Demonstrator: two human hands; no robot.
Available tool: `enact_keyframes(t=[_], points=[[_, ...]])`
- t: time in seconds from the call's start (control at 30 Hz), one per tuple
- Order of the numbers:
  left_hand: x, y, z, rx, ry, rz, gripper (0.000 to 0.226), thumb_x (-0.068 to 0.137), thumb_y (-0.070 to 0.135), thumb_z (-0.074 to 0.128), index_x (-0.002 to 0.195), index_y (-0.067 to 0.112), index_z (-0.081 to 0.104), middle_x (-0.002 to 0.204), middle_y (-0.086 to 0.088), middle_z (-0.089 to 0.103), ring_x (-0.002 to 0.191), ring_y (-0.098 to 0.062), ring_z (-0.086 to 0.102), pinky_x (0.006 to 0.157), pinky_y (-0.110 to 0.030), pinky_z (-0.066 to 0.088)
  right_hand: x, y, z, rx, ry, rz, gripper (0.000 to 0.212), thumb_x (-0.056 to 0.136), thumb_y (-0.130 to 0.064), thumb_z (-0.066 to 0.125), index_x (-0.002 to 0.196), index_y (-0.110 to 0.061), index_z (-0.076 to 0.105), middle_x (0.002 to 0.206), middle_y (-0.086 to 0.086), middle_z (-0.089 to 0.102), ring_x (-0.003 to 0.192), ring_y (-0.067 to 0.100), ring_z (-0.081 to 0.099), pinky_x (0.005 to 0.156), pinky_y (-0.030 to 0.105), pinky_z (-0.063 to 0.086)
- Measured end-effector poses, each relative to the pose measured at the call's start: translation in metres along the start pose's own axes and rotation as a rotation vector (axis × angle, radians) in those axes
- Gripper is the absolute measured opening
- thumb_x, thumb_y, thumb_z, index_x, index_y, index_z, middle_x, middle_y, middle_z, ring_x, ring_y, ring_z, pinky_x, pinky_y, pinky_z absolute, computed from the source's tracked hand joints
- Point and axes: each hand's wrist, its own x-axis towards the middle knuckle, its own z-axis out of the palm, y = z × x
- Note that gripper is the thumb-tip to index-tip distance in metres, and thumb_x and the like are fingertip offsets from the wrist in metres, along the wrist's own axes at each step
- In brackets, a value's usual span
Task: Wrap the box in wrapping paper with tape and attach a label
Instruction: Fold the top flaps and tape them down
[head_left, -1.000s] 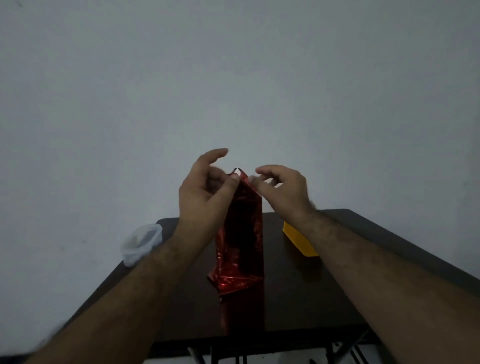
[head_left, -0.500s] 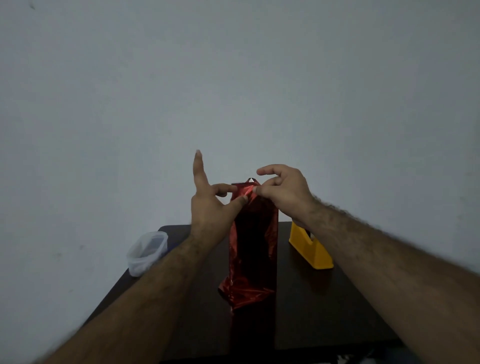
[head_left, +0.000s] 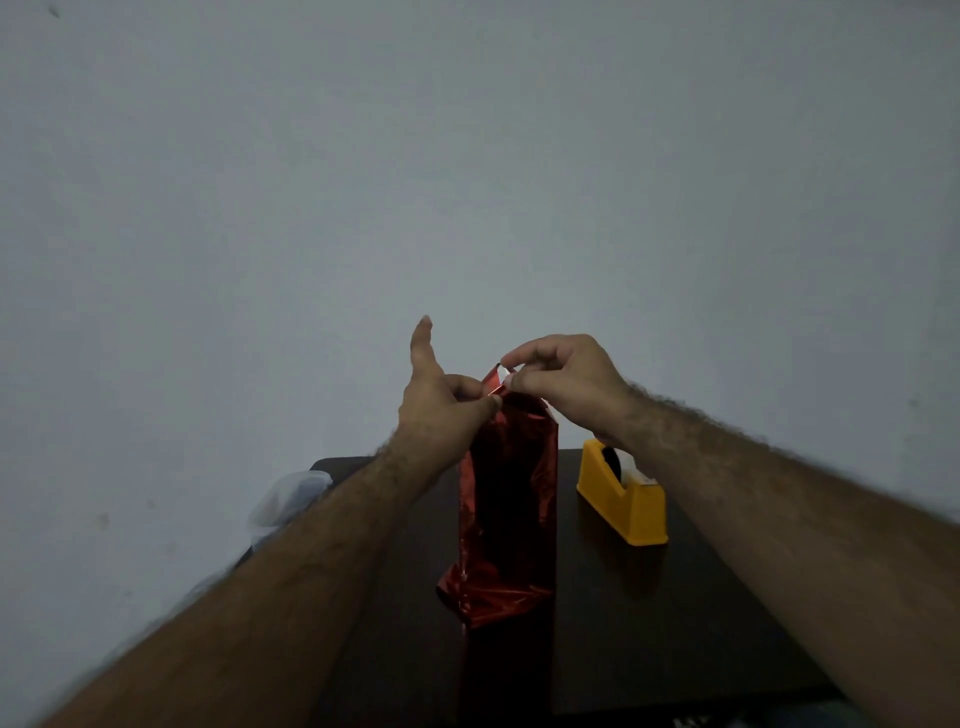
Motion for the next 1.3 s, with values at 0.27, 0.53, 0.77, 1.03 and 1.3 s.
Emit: enact_keyframes(t=[0.27, 0.53, 0.77, 1.03, 1.3], points=[[-0.003, 0.001, 0.001, 0.01, -0.062, 0.034, 0.114, 0.094, 0.007, 0.074, 0.163, 0.042, -0.01, 0.087, -0.006, 0.077, 0.089, -0.019, 0.078, 0.099, -0.047, 0.059, 0.018, -0.012, -0.008, -0.193, -0.158, 0.044, 0.005, 0.082, -0.016, 0.087, 0.081, -0.016, 0.082, 0.082, -0.004, 0.079, 0.083, 0.006, 0.073, 0.07, 0.023, 0.055], [-0.004, -0.003, -0.001, -0.031, -0.024, 0.019, 0.122, 0.088, 0.008, 0.081, 0.164, 0.039, -0.009, 0.086, -0.006, 0.077, 0.085, -0.022, 0.078, 0.089, -0.045, 0.064, 0.027, -0.016, -0.014, -0.338, -0.182, 0.025, 0.015, 0.092, -0.032, 0.082, 0.087, -0.018, 0.08, 0.087, -0.01, 0.075, 0.082, 0.0, 0.067, 0.067, 0.016, 0.047], [-0.001, -0.021, -0.002, -0.033, 0.023, 0.033, 0.117, 0.091, 0.01, 0.078, 0.165, 0.036, -0.008, 0.092, -0.002, 0.079, 0.09, -0.024, 0.078, 0.096, -0.047, 0.06, 0.029, -0.009, -0.012, -0.334, -0.161, 0.02, 0.019, 0.093, -0.033, 0.081, 0.086, -0.015, 0.079, 0.094, -0.007, 0.077, 0.094, 0.007, 0.071, 0.076, 0.024, 0.055], [0.0, -0.026, -0.003, -0.217, 0.035, -0.137, 0.129, 0.087, 0.006, 0.083, 0.161, 0.049, -0.012, 0.146, -0.006, 0.05, 0.12, -0.021, 0.065, 0.071, -0.019, 0.058, 0.031, 0.007, -0.006, -0.204, -0.173, 0.067, 0.037, 0.096, -0.021, 0.075, 0.092, 0.014, 0.066, 0.128, 0.023, 0.068, 0.115, 0.029, 0.068, 0.079, 0.017, 0.054], [0.005, -0.028, -0.007, -0.225, -0.014, -0.099, 0.141, 0.08, -0.002, 0.087, 0.16, 0.05, -0.017, 0.149, -0.006, 0.047, 0.094, -0.01, 0.077, 0.058, -0.01, 0.054, 0.031, 0.027, 0.003, -0.228, -0.008, 0.096, 0.01, 0.087, -0.023, 0.085, 0.083, -0.014, 0.082, 0.127, -0.006, 0.061, 0.116, 0.011, 0.057, 0.073, 0.017, 0.043]])
